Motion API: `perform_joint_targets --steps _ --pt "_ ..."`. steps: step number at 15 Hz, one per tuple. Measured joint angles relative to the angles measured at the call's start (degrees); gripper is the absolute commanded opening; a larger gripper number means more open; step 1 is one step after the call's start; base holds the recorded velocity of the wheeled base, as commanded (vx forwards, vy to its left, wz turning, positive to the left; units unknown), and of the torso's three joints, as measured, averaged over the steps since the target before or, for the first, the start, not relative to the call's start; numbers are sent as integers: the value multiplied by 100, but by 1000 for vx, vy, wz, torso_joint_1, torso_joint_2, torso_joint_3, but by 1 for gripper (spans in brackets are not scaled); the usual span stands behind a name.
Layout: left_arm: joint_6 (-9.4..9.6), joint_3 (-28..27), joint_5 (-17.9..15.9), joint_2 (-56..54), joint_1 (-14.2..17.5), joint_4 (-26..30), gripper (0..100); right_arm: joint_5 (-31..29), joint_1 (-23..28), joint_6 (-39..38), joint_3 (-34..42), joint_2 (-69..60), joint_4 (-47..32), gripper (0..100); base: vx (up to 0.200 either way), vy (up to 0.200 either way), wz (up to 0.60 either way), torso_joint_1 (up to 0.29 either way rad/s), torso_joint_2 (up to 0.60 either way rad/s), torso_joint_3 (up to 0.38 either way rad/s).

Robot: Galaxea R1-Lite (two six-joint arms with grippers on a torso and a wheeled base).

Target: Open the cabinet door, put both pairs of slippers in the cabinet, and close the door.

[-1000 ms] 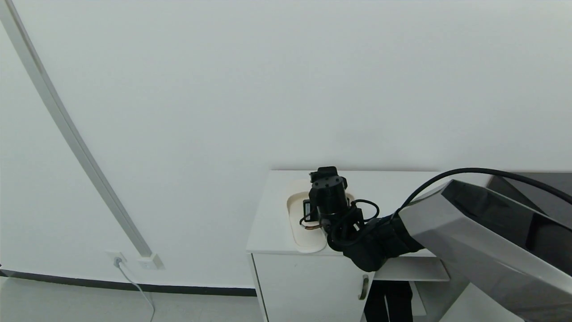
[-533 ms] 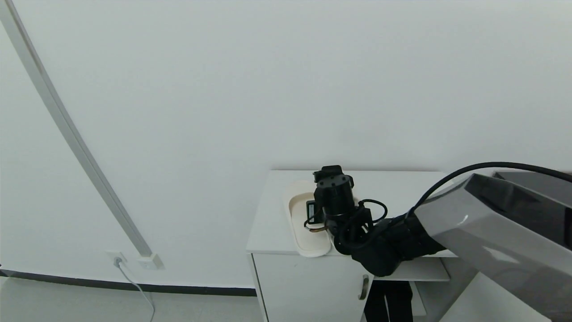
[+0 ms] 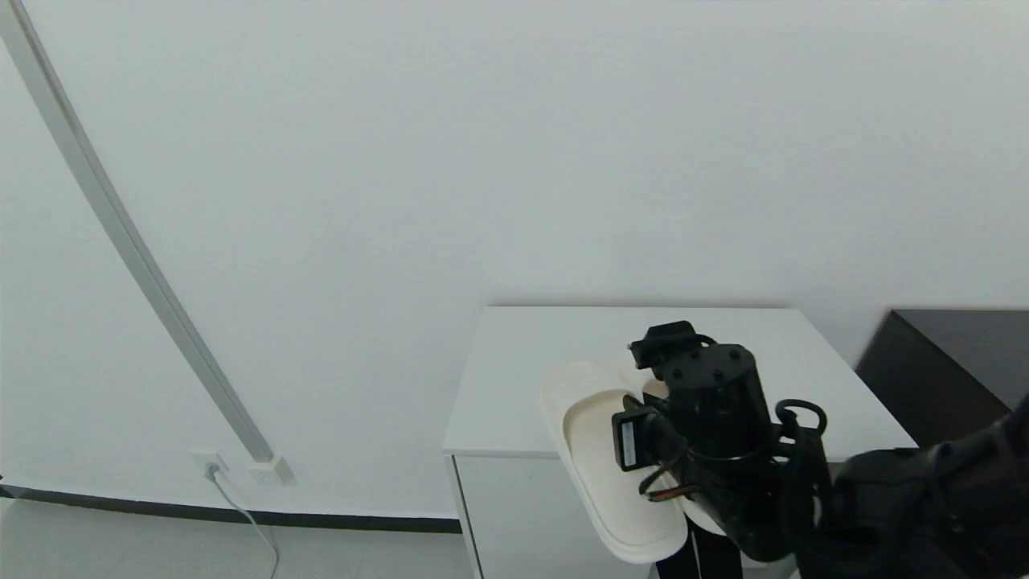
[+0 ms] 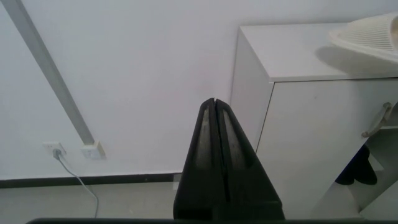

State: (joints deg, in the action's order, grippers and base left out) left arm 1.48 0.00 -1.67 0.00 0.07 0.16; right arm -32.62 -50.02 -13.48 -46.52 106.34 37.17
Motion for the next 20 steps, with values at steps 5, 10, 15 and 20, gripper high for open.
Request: perform_joint_targets --steps 5,10,15,20 --pt "-6 0 1 0 0 2 0 -6 -177 -90 302 -579 9 0 -80 0 0 1 0 0" --pt "-6 0 0 0 0 2 0 -9 -196 -102 319 -596 2 0 -200 0 0 9 6 1" --pt "-6 0 1 0 0 2 0 -9 -224 -101 325 -596 9 0 -200 0 0 -5 3 4" --pt "-9 0 0 0 0 2 0 -17 -229 -101 341 -590 11 0 -200 0 0 2 0 4"
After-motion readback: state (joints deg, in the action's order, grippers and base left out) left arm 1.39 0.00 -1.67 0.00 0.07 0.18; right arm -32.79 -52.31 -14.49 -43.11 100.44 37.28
